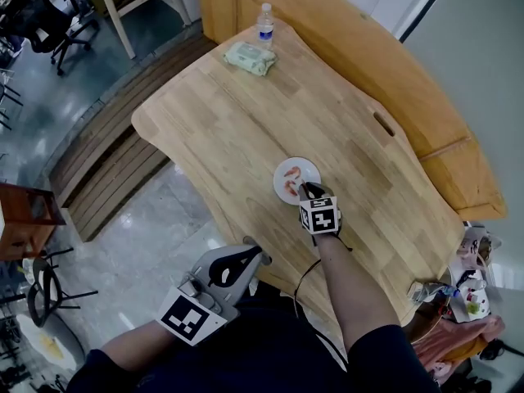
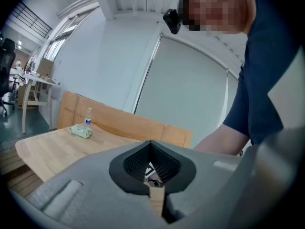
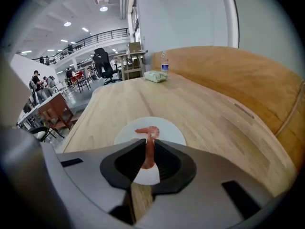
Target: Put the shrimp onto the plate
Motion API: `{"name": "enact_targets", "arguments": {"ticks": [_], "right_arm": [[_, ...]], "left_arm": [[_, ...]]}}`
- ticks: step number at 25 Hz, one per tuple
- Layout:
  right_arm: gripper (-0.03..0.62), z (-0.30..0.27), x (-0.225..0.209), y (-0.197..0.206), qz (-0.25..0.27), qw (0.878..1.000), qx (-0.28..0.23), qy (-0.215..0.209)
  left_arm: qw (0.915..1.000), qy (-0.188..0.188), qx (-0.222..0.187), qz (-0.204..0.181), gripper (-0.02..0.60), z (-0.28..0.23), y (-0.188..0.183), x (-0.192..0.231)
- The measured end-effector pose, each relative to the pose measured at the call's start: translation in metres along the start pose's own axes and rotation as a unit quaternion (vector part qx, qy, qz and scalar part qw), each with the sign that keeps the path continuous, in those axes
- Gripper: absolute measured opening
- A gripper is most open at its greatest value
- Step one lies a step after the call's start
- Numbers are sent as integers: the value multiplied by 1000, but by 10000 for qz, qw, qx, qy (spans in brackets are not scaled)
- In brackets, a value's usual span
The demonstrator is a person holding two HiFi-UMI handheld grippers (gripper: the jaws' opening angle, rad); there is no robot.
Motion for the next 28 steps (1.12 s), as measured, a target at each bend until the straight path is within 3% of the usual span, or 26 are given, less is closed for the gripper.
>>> {"name": "enact_targets", "arguments": {"ticks": [16,28], "right_arm": [[63,-33,-5,7,383,9967,712,96],[77,-40,-7,3,285,9965,777,150]], "left_arm": [[9996,-234,133,67,5,5,4,11],[9995,-256,171,55,5,8,6,6]]}}
Point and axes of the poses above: the fingertips, and each gripper's own axes: z backward along the fingers, x to its left, y out of its underside, the point moved 5 cm from there along z, backward along the fingers, and after that the axes turned 5 degrees about -x, right-handed, at the moved point
